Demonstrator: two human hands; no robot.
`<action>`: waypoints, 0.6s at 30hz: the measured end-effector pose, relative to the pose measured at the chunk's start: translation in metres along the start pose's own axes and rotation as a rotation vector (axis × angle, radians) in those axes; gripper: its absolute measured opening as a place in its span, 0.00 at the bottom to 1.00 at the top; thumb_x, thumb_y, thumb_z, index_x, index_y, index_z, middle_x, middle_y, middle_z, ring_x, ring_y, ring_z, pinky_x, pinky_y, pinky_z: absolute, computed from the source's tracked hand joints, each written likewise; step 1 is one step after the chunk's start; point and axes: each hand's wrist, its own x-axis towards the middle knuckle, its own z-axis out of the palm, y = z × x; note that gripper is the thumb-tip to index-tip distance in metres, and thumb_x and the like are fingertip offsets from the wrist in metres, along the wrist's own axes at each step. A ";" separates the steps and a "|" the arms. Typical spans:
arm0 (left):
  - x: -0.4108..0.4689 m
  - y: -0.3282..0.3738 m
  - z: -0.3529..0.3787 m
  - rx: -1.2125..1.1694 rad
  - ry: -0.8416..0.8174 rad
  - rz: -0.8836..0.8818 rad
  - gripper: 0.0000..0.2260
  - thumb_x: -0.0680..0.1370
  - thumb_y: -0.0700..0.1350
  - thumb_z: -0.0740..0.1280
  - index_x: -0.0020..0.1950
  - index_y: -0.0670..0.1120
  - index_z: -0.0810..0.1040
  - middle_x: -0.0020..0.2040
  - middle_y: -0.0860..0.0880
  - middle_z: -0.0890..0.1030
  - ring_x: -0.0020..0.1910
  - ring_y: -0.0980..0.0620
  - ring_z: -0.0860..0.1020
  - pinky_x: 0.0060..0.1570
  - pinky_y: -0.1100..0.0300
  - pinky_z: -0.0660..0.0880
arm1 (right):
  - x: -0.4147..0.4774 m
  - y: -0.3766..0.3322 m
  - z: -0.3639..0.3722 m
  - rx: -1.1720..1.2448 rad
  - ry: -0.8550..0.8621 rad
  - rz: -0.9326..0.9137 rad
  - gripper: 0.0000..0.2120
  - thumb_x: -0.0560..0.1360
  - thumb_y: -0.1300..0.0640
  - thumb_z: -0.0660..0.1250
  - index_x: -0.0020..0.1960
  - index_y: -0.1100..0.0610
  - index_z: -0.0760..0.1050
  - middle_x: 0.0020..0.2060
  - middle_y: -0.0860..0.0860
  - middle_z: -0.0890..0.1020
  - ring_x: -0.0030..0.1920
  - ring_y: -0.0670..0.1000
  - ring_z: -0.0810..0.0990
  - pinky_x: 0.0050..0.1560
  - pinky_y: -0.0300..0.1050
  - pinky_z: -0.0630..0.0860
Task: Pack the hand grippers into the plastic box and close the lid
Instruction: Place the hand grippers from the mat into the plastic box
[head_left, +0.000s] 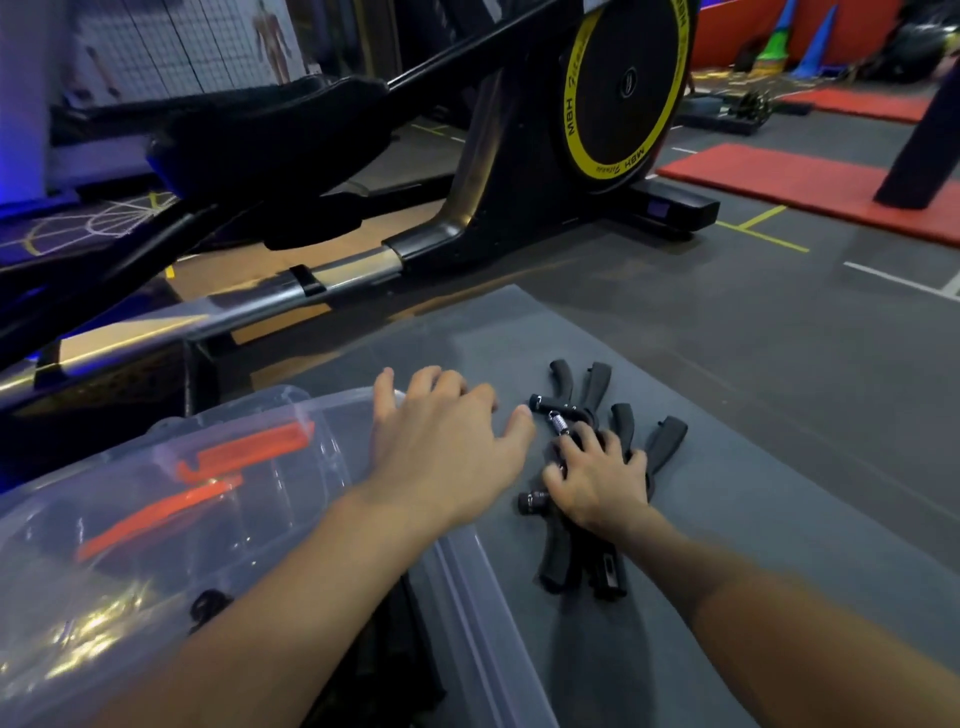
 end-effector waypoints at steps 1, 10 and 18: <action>-0.007 0.003 -0.001 -0.012 -0.008 0.005 0.23 0.79 0.63 0.48 0.62 0.54 0.76 0.68 0.52 0.72 0.74 0.51 0.58 0.74 0.41 0.42 | -0.014 0.002 0.000 -0.002 -0.001 -0.003 0.22 0.74 0.41 0.49 0.65 0.44 0.67 0.72 0.45 0.63 0.72 0.54 0.59 0.64 0.63 0.58; -0.096 0.033 -0.002 -0.085 -0.008 0.108 0.22 0.81 0.59 0.50 0.65 0.51 0.76 0.73 0.48 0.68 0.78 0.50 0.51 0.76 0.47 0.40 | -0.133 0.021 -0.009 0.009 -0.084 -0.036 0.22 0.78 0.42 0.50 0.70 0.45 0.63 0.76 0.46 0.57 0.76 0.55 0.53 0.70 0.64 0.52; -0.138 0.034 0.000 -0.134 -0.002 0.119 0.21 0.81 0.53 0.50 0.64 0.48 0.77 0.74 0.46 0.65 0.78 0.51 0.47 0.76 0.49 0.43 | -0.203 0.035 -0.025 0.019 -0.112 -0.228 0.43 0.67 0.24 0.43 0.76 0.45 0.58 0.77 0.45 0.57 0.77 0.52 0.51 0.73 0.61 0.49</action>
